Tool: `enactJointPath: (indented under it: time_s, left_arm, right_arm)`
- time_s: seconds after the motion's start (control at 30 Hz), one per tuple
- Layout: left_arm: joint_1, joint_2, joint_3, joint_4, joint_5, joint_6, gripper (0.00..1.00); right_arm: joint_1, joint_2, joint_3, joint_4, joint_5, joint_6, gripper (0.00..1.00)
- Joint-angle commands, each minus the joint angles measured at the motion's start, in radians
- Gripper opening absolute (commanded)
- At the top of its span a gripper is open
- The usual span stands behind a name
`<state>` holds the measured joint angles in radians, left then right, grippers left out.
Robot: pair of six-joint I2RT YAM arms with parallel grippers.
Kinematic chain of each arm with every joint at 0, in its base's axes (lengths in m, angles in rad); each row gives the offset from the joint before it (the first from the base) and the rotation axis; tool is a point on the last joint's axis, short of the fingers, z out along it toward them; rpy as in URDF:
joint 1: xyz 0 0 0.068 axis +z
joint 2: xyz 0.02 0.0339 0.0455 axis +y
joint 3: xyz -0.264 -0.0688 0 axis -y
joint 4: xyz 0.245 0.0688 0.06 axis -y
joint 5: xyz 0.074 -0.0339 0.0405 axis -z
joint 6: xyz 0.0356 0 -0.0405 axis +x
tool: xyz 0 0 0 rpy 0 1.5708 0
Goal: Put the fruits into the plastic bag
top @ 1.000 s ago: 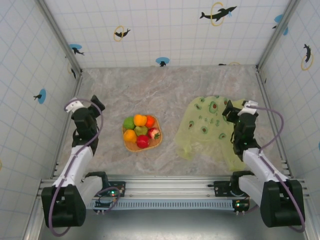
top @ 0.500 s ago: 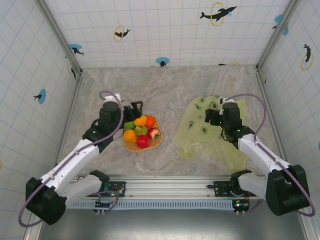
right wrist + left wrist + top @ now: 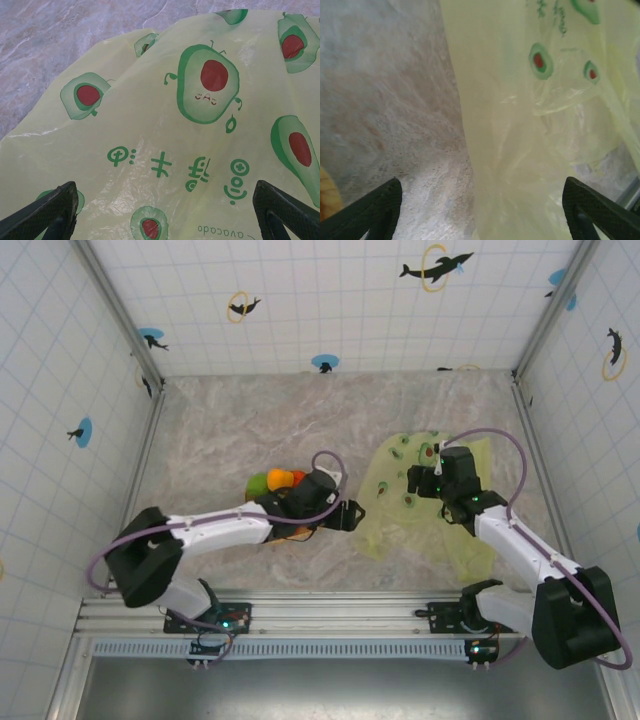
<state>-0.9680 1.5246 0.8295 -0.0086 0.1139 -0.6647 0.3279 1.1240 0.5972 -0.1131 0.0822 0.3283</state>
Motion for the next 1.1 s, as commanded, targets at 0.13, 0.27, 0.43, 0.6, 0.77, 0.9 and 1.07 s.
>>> enactJointPath:
  time_s: [0.13, 0.27, 0.43, 0.6, 0.77, 0.9, 1.07]
  left_arm:
    - [0.021, 0.085, 0.132, 0.065, 0.134, 0.048, 0.27]
    - [0.129, 0.036, 0.127, 0.062, 0.240, 0.054, 0.03]
    - [0.227, 0.079, 0.247, 0.006, 0.346, 0.121, 0.00]
    - [0.307, 0.113, 0.297, -0.007, 0.437, 0.142, 0.00]
    - [0.332, 0.131, 0.333, -0.041, 0.488, 0.172, 0.00]
    - [0.337, 0.135, 0.351, -0.056, 0.504, 0.184, 0.00]
    - [0.338, 0.141, 0.352, -0.060, 0.518, 0.185, 0.00]
  right_arm:
    - [0.006, -0.034, 0.015, -0.035, 0.026, -0.067, 0.93]
    - [0.017, -0.077, 0.005, 0.000, -0.079, -0.159, 0.93]
    - [0.042, -0.140, -0.032, 0.072, -0.108, -0.284, 0.93]
    - [0.061, -0.172, -0.082, 0.116, -0.089, -0.350, 0.91]
    - [0.139, -0.138, -0.118, 0.143, -0.052, -0.413, 0.89]
    - [0.216, -0.085, -0.146, 0.174, -0.017, -0.480, 0.87]
    - [0.242, -0.017, -0.172, 0.239, 0.020, -0.495, 0.83]
